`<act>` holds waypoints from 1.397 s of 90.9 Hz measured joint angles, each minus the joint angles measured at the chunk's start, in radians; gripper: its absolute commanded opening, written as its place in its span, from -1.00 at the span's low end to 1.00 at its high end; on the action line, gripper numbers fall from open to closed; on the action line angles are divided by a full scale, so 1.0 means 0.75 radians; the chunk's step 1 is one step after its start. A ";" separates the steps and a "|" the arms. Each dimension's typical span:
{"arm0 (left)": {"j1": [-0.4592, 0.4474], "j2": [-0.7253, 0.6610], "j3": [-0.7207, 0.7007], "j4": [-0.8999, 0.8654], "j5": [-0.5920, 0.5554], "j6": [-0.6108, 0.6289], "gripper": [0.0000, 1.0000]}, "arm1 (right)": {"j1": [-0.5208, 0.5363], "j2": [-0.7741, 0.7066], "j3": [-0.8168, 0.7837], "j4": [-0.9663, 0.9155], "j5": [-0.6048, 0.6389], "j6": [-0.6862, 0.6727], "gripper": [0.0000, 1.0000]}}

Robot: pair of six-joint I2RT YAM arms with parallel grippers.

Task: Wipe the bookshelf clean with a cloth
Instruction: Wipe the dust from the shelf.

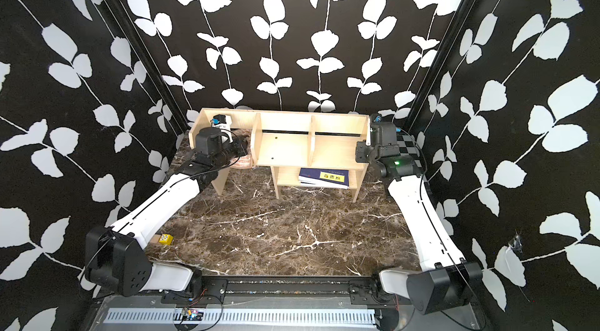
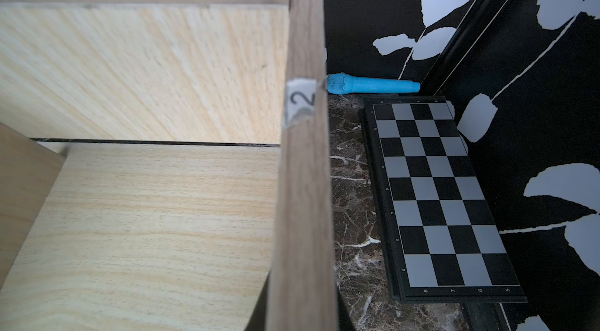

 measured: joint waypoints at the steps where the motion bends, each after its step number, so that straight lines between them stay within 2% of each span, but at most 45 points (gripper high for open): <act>1: 0.000 -0.001 0.000 -0.006 -0.002 0.002 -1.00 | 0.000 0.000 0.001 0.000 0.000 0.000 -1.00; 28: 0.028 -0.219 -0.026 -0.218 -0.536 0.087 -1.00 | 0.000 0.005 0.006 -0.004 -0.001 -0.001 -1.00; 39: 0.036 -0.258 -0.025 -0.257 -0.661 0.117 -1.00 | 0.000 0.024 0.030 -0.017 -0.004 -0.006 -1.00; 47: 0.036 -0.242 -0.025 -0.265 -0.655 0.127 -1.00 | -0.001 0.052 0.057 -0.023 -0.015 -0.019 -1.00; 71: 0.003 -0.100 -0.025 -0.184 -0.479 0.126 -1.00 | -0.020 0.163 0.172 -0.050 -0.057 -0.055 -1.00; 93: -0.174 -0.069 -0.022 -0.064 -0.350 0.161 -1.00 | -0.031 0.183 0.200 -0.067 -0.073 -0.063 -1.00; 104: -0.185 -0.052 -0.005 -0.052 -0.340 0.170 -1.00 | -0.032 0.183 0.200 -0.066 -0.075 -0.064 -1.00; 127: -0.144 -0.028 0.119 -0.066 -0.455 0.227 -1.00 | -0.033 0.173 0.181 -0.052 -0.078 -0.068 -1.00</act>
